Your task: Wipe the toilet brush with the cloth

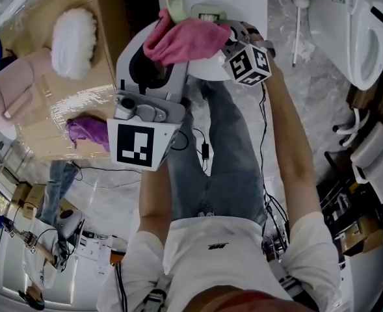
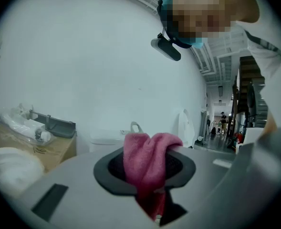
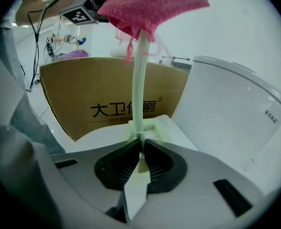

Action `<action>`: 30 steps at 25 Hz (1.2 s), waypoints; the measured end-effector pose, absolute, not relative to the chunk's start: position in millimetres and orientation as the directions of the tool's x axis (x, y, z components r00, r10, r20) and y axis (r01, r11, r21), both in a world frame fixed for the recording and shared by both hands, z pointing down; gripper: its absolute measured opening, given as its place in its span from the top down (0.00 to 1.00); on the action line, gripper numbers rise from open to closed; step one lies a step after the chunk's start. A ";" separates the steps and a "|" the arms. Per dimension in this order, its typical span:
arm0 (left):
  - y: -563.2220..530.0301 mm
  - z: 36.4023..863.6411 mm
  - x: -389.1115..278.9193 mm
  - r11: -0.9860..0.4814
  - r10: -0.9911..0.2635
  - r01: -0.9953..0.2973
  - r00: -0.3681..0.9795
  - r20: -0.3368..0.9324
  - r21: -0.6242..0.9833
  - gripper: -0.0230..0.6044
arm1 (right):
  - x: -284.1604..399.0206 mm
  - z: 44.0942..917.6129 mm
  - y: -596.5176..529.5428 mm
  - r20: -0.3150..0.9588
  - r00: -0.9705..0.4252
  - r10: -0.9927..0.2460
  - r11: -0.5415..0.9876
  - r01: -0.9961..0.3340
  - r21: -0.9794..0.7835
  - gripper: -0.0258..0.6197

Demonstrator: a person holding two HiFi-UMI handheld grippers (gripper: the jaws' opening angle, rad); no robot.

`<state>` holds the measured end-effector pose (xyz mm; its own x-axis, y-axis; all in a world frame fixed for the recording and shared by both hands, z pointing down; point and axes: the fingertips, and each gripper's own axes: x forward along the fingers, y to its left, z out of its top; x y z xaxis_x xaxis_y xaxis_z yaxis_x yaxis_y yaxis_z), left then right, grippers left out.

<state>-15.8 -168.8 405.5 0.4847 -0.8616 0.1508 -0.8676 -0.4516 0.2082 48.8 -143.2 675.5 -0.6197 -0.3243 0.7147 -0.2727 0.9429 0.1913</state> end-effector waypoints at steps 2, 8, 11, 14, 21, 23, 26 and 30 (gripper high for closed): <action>-161.9 402.5 -17.5 -0.453 -0.862 -0.869 0.484 0.149 0.199 0.85 | 49.9 675.2 -142.4 0.722 -0.610 -0.326 0.941 -0.285 0.184 0.91; -147.9 404.3 -25.2 -0.466 -0.848 -0.864 0.497 0.182 0.188 0.89 | 51.2 670.3 -144.7 0.725 -0.587 -0.360 0.905 -0.409 0.118 0.90; -143.4 399.7 -31.8 -0.469 -0.844 -0.863 0.500 0.193 0.186 0.89 | 54.2 654.6 -147.5 0.708 -0.584 -0.398 0.874 -0.476 0.099 0.90; -138.5 390.4 -38.7 -0.474 -0.842 -0.861 0.504 0.192 0.186 0.90 | 59.8 629.9 -149.1 0.685 -0.575 -0.447 0.840 -0.534 0.100 0.90; -121.6 352.1 -46.0 -0.507 -0.823 -0.844 0.534 0.196 0.175 0.90 | 70.4 535.0 -133.9 0.592 -0.571 -0.569 0.743 -0.666 0.072 0.91; -115.3 338.9 -48.3 -0.519 -0.813 -0.837 0.546 0.201 0.173 0.90 | 71.5 498.3 -126.0 0.558 -0.564 -0.609 0.713 -0.698 0.072 0.92; -105.7 315.8 -52.3 -0.540 -0.801 -0.826 0.563 0.204 0.163 0.90 | 69.5 438.9 -112.8 0.497 -0.558 -0.665 0.676 -0.732 0.083 0.93; -92.7 285.4 -54.9 -0.586 -0.775 -0.802 0.596 0.209 0.111 0.90 | 66.2 362.2 -95.4 0.409 -0.552 -0.727 0.639 -0.762 0.107 0.94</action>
